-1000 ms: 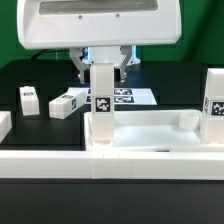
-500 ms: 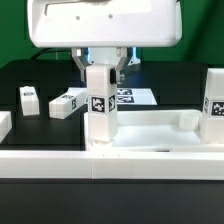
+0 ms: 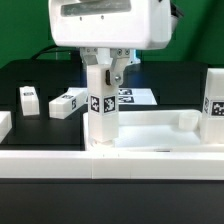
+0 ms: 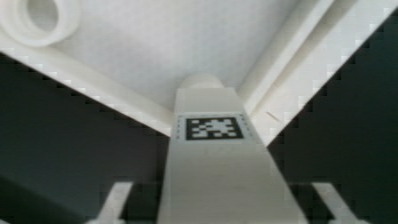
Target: Assemble desk
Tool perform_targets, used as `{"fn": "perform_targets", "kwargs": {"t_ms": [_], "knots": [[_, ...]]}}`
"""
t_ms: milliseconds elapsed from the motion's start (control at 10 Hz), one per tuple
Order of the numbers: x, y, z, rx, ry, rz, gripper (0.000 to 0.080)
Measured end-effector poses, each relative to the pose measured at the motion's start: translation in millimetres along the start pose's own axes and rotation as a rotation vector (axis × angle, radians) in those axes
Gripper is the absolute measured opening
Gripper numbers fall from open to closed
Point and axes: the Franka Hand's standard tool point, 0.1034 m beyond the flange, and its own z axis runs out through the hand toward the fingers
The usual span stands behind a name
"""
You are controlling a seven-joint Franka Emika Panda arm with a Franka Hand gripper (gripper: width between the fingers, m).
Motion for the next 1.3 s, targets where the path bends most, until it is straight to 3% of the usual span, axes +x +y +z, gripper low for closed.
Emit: {"fn": "perform_targets", "kwargs": {"t_ms": [100, 200, 300, 400, 500, 1300], "knots": [[-0.6, -0.4, 0.2, 0.0, -0.001, -0.021, 0.0383], [-1.3, -0.9, 0.3, 0.001, -0.001, -0.048, 0.0383], [-1.8, -1.3, 0.5, 0.004, -0.004, -0.042, 0.0554], [-1.6, -0.6, 1.0, 0.002, -0.006, -0.123, 0.0554], [-1.5, -0.2, 1.5, 0.001, -0.006, -0.261, 0.063], [1.4, -4.8, 4.1, -0.016, -0.014, -1.03, 0.0649]]}}
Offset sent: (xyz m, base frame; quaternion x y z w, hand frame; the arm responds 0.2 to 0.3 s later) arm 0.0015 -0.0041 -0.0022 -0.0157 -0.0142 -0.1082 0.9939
